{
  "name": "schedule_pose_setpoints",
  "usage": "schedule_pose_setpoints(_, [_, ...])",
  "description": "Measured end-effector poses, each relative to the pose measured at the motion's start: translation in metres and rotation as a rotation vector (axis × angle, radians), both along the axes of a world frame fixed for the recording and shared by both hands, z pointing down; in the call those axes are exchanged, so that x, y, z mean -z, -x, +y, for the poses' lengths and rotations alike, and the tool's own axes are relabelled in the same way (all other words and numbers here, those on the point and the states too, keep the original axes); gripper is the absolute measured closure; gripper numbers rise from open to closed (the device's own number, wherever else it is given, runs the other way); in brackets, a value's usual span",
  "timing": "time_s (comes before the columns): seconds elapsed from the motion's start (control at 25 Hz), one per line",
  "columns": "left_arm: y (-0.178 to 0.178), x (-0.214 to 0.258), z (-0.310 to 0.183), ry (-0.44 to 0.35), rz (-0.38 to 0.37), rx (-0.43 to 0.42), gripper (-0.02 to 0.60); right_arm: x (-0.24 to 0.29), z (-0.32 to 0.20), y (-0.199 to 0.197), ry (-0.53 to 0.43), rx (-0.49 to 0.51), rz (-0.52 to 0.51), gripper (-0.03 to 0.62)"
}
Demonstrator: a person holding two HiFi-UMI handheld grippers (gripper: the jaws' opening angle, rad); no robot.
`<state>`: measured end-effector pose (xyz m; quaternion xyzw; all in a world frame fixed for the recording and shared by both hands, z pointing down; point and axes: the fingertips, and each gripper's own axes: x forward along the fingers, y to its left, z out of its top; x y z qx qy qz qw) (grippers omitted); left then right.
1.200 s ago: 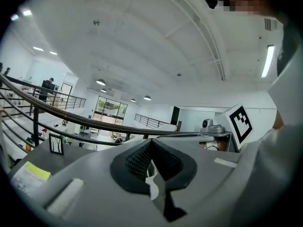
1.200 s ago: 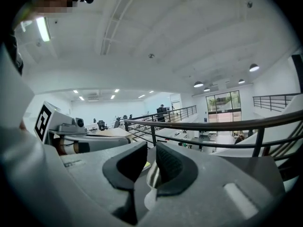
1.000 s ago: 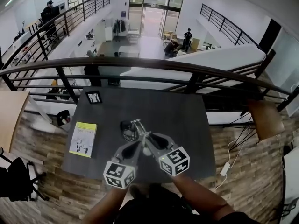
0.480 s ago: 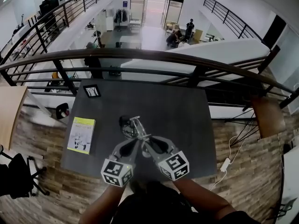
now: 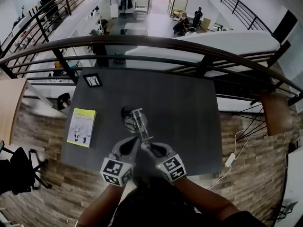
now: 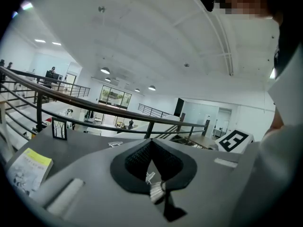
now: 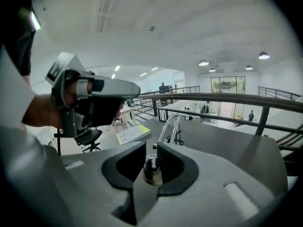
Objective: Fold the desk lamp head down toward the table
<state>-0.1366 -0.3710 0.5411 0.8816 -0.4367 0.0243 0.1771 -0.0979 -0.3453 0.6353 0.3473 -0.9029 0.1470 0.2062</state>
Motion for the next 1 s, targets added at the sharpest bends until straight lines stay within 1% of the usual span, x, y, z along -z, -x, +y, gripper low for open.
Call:
schedule_pose_setpoints(0.16, [0.005, -0.010, 0.002, 0.019, -0.006, 0.013, 0.580, -0.028, -0.011, 0.010, 0.036, 0.018, 0.033, 0.520])
schedule_pose_setpoints(0.32, [0.014, -0.021, 0.005, 0.059, -0.006, 0.037, 0.580, -0.052, -0.020, 0.018, 0.066, 0.033, 0.064, 0.520])
schedule_pose_setpoints(0.56, [0.020, -0.029, 0.008, 0.080, 0.009, 0.065, 0.580, -0.075, -0.030, 0.024, 0.074, 0.041, 0.092, 0.520])
schedule_pose_setpoints(1.0, [0.022, -0.039, 0.017, 0.068, -0.017, 0.082, 0.580, -0.093, -0.038, 0.030, 0.061, 0.031, 0.093, 0.519])
